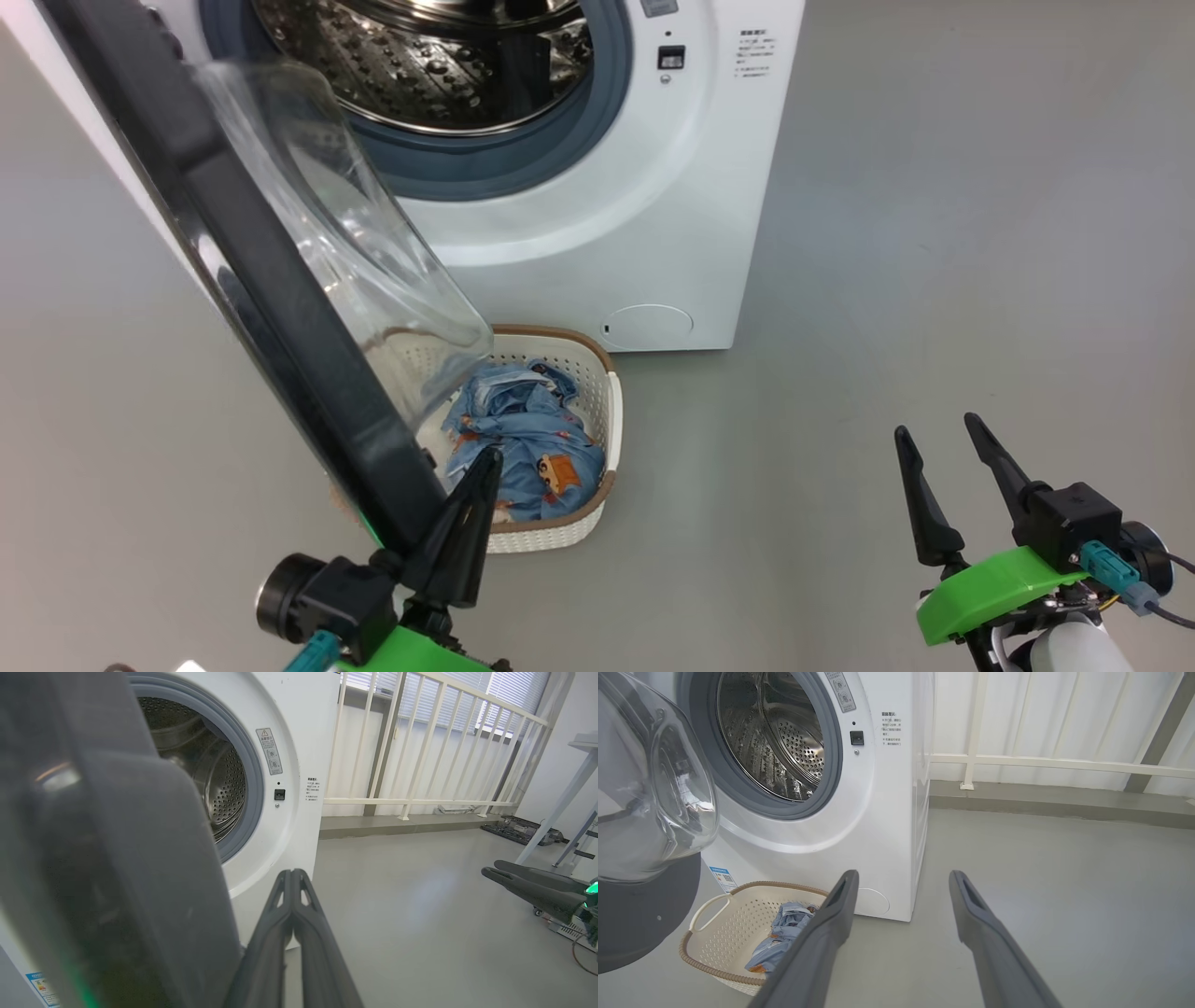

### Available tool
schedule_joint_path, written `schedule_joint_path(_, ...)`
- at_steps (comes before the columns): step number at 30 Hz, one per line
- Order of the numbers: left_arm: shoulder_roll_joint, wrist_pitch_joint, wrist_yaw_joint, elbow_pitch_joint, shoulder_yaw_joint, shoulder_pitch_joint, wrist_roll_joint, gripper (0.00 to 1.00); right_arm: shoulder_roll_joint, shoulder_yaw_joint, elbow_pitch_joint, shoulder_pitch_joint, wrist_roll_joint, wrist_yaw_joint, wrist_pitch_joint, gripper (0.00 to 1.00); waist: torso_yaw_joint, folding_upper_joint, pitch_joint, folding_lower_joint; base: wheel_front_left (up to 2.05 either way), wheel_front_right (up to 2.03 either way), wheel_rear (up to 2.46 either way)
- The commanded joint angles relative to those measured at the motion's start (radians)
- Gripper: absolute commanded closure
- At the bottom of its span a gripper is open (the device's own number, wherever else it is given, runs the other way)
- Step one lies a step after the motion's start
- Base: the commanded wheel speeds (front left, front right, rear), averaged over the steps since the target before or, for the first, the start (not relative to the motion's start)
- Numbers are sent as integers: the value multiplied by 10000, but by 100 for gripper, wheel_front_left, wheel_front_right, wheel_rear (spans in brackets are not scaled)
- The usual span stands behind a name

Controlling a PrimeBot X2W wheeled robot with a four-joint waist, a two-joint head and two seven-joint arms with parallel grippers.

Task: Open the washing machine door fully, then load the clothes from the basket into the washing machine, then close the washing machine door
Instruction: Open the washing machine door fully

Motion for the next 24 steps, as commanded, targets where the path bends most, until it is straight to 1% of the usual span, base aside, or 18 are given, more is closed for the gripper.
schedule_joint_path(1, 265, -51, 138, -167, 777, -285, -54, 100, -87, 259, -208, -159, 31, 16, -120, 0, 114, 0, -34, 0, 0, 0, 0)
schedule_joint_path(10, 265, -51, 189, -296, 1227, 163, 197, 100, -80, 282, -224, -123, 47, 16, -120, 0, 701, 0, -23, 0, 0, 0, 0)
schedule_joint_path(18, 264, -51, 241, -289, 1774, 593, 257, 100, -84, 234, -203, -45, 62, 16, -120, 0, 1439, 0, -67, 0, 0, 0, 0)
schedule_joint_path(24, 264, -51, 386, -329, 2207, 912, 254, 100, -83, 248, -179, -39, 62, 16, -120, 0, 1966, 0, -103, 0, 0, 0, 0)
